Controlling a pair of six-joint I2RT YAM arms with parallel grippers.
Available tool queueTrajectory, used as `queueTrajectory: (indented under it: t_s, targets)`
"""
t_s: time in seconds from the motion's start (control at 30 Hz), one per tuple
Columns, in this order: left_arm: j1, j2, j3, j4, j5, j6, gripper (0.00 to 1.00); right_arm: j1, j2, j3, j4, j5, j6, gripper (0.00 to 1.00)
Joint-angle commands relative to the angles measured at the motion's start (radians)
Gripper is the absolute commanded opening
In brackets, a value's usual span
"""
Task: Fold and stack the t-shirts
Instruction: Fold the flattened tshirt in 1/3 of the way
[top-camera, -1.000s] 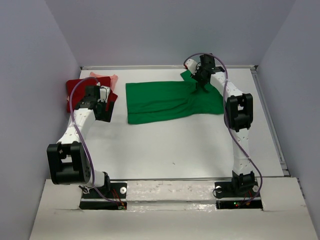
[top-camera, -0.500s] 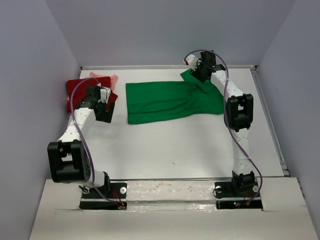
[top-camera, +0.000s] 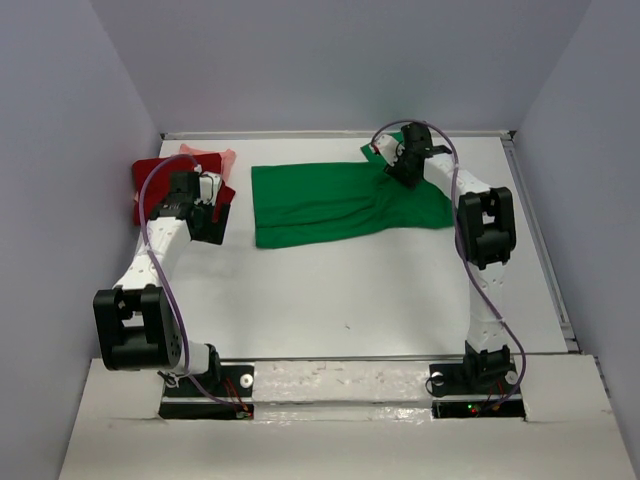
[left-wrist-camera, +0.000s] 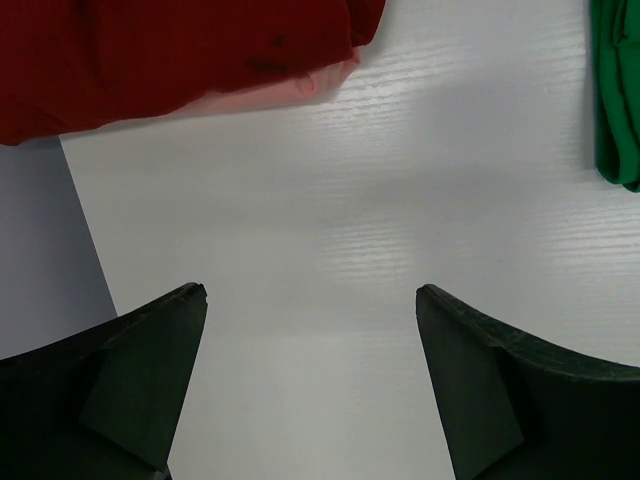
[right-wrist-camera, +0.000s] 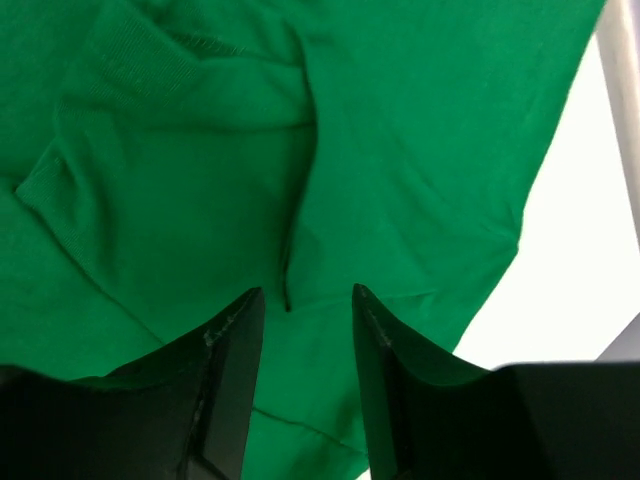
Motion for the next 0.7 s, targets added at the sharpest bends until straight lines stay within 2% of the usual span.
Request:
queueTrajectory:
  t_s: [0.0,0.23,0.67]
  targets:
    - [0.005,-0.031,0.016,-0.011,0.015,0.004,0.99,0.003,-0.086,-0.039,0.021,-0.013,0.021,0.44]
    - [0.005,-0.027,0.016,-0.011,0.015,0.004,0.99,-0.006,-0.069,-0.058,0.018,-0.014,0.028,0.36]
    - [0.007,-0.023,0.013,-0.014,0.006,0.004,0.99,-0.025,-0.017,-0.014,0.017,-0.007,0.019,0.33]
